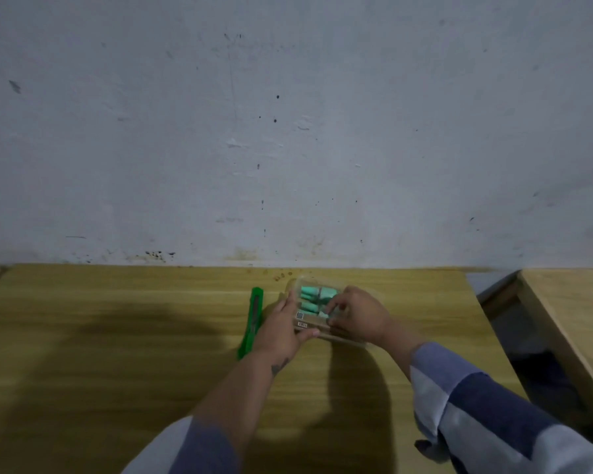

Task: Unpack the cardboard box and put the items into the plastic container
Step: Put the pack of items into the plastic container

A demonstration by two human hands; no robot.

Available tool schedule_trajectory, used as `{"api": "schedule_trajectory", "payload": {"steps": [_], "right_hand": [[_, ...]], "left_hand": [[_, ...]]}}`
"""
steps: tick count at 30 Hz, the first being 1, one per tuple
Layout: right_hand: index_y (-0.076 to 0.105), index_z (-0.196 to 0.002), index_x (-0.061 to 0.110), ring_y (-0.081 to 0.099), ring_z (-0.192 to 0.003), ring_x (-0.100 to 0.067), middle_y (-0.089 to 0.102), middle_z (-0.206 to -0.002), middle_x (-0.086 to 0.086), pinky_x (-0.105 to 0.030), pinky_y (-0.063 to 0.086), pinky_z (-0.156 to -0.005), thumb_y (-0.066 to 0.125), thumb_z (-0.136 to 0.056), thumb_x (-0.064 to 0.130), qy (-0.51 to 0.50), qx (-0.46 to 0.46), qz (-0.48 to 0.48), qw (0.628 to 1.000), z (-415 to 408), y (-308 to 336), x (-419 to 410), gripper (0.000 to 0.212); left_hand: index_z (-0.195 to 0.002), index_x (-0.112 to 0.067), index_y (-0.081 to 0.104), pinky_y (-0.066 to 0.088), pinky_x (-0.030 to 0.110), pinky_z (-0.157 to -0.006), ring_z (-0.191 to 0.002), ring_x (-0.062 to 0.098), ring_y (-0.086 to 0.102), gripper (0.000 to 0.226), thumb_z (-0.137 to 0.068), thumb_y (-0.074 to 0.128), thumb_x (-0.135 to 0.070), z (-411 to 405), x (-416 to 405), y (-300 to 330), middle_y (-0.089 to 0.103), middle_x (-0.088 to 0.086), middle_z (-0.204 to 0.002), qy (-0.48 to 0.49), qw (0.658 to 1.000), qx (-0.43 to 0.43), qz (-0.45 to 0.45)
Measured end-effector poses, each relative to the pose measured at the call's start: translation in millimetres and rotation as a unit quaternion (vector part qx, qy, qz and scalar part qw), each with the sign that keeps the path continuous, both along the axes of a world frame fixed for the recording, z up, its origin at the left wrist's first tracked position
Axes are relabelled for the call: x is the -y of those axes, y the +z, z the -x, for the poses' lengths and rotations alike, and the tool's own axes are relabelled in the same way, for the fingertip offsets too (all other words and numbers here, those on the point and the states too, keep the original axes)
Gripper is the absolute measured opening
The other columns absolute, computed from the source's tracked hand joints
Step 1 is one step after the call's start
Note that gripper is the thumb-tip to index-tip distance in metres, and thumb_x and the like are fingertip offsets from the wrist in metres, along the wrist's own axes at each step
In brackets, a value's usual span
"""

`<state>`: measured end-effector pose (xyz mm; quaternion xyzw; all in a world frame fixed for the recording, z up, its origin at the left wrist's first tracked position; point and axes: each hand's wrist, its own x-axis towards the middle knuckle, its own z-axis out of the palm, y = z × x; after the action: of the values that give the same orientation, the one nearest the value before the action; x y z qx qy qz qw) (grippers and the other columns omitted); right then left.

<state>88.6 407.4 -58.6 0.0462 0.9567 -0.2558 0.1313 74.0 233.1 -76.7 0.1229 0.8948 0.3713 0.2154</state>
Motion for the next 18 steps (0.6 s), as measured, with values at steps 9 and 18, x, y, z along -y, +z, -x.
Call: {"api": "schedule_trajectory", "payload": {"steps": [9, 18], "right_hand": [[0.063, -0.092, 0.022, 0.05, -0.073, -0.012, 0.048, -0.085, 0.008, -0.018, 0.034, -0.059, 0.07, -0.081, 0.022, -0.121, -0.065, 0.036, 0.99, -2, -8, 5, 0.013], [0.065, -0.118, 0.023, 0.067, -0.092, -0.023, 0.071, -0.11, -0.008, -0.023, 0.05, -0.07, 0.06, -0.09, 0.021, -0.203, -0.052, 0.064, 0.976, 16, -16, 15, 0.028]], "left_hand": [[-0.151, -0.032, 0.001, 0.034, 0.035, -0.11, -0.135, 0.017, 0.036, 0.1, -0.08, 0.071, -0.039, -2, 0, -2, 0.03, -0.004, -0.153, 0.005, 1.0, -0.001, 0.009], [-0.151, -0.03, 0.002, 0.034, 0.037, -0.112, -0.138, 0.016, 0.033, 0.098, -0.081, 0.07, -0.039, 0, 1, -4, 0.026, -0.007, -0.155, 0.008, 1.0, -0.003, 0.017]]}}
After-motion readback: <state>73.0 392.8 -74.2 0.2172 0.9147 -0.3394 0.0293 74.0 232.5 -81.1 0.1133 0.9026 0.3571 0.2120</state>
